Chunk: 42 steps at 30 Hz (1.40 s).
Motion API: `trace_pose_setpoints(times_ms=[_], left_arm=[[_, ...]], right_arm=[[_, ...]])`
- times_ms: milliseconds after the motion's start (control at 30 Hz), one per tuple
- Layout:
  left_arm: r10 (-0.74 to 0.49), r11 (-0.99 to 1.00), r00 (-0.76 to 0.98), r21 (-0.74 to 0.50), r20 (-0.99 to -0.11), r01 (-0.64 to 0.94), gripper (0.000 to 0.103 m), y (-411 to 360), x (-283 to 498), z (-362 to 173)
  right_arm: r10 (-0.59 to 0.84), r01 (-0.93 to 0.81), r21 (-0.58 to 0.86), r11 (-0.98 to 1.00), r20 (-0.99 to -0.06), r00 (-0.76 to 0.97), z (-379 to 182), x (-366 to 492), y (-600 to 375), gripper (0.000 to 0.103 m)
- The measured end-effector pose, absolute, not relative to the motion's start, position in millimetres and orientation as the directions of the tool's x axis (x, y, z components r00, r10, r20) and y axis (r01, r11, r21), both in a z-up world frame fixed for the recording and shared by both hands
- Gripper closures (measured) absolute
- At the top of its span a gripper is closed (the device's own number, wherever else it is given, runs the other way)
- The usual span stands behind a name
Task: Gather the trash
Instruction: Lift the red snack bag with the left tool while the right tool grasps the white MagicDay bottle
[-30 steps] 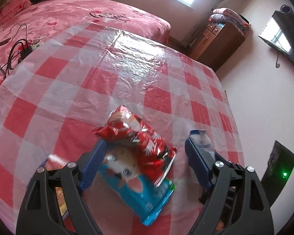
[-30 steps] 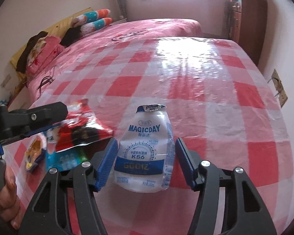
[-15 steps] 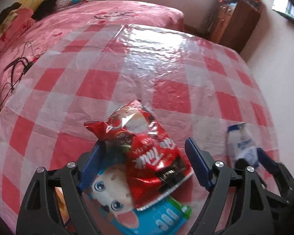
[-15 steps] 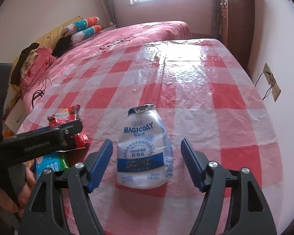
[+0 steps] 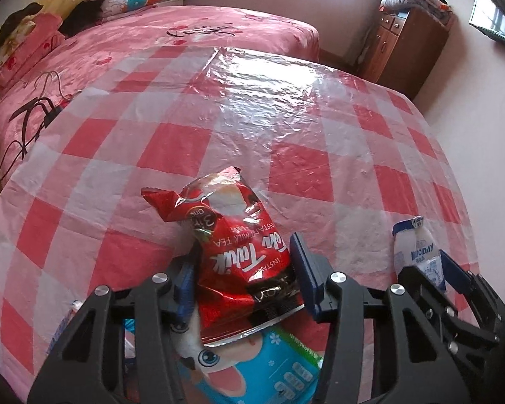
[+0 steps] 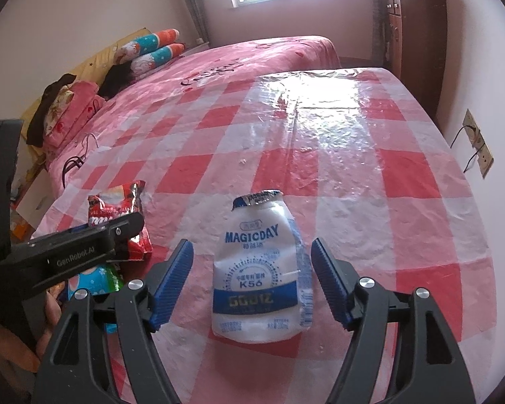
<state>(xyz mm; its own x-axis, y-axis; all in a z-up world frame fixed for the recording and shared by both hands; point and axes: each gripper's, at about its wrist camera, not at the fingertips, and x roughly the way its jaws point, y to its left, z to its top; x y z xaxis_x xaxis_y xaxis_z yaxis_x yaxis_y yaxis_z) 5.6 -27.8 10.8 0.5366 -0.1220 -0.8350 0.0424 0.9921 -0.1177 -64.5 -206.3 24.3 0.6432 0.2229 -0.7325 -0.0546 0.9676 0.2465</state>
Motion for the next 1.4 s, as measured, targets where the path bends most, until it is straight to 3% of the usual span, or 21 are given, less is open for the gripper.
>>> trace_pose_setpoints(times_ms=[67,767,800,833,867,967,1133,1200,1267,1400], left_arm=[[-0.126,0.992,0.535,-0.12,-0.835,0.046,0.053,-26.5,4.6,11.7],[-0.217,0.975,0.567,-0.208,-0.794,0.082,0.053,17.8,-26.1,38.1],[-0.222,0.973,0.57,-0.214,-0.791,0.083,0.053,22.3,-28.6,39.5],[-0.225,0.972,0.573,-0.219,-0.788,0.081,0.053,27.5,-31.1,40.7],[-0.23,0.971,0.575,-0.226,-0.785,0.08,0.053,33.1,-33.7,41.7],[-0.241,0.967,0.58,-0.242,-0.778,0.077,0.053,48.4,-40.1,42.9],[-0.258,0.961,0.582,-0.266,-0.771,0.075,0.053,70.9,-49.1,41.5],[-0.261,0.961,0.585,-0.267,-0.768,0.077,0.053,79.2,-52.3,41.5],[-0.261,0.96,0.588,-0.268,-0.765,0.078,0.053,86.4,-55.4,41.6],[-0.264,0.959,0.595,-0.274,-0.759,0.076,0.053,101.2,-60.4,42.1]], right_arm=[[0.232,-0.055,0.256,0.965,-0.736,0.636,22.8,-61.6,-206.6,0.045],[0.374,-0.138,0.375,0.917,-0.683,0.628,24.2,-65.8,-202.3,0.046],[0.379,-0.142,0.379,0.914,-0.679,0.628,25.0,-66.3,-201.1,0.053],[0.39,-0.146,0.389,0.909,-0.676,0.626,25.6,-66.6,-200.9,0.076],[0.417,-0.149,0.422,0.894,-0.663,0.622,26.8,-66.3,-201.8,0.081],[0.404,-0.138,0.415,0.899,-0.667,0.626,29.3,-64.7,-199.2,0.082],[0.369,-0.104,0.397,0.912,-0.683,0.631,28.2,-62.2,-199.6,0.078],[0.374,-0.108,0.398,0.911,-0.687,0.623,26.9,-62.1,-196.8,0.053],[0.353,-0.113,0.366,0.924,-0.698,0.623,27.3,-63.1,-189.8,0.037],[0.236,-0.133,0.197,0.971,-0.75,0.618,24.8,-61.7,-163.1,0.035]])
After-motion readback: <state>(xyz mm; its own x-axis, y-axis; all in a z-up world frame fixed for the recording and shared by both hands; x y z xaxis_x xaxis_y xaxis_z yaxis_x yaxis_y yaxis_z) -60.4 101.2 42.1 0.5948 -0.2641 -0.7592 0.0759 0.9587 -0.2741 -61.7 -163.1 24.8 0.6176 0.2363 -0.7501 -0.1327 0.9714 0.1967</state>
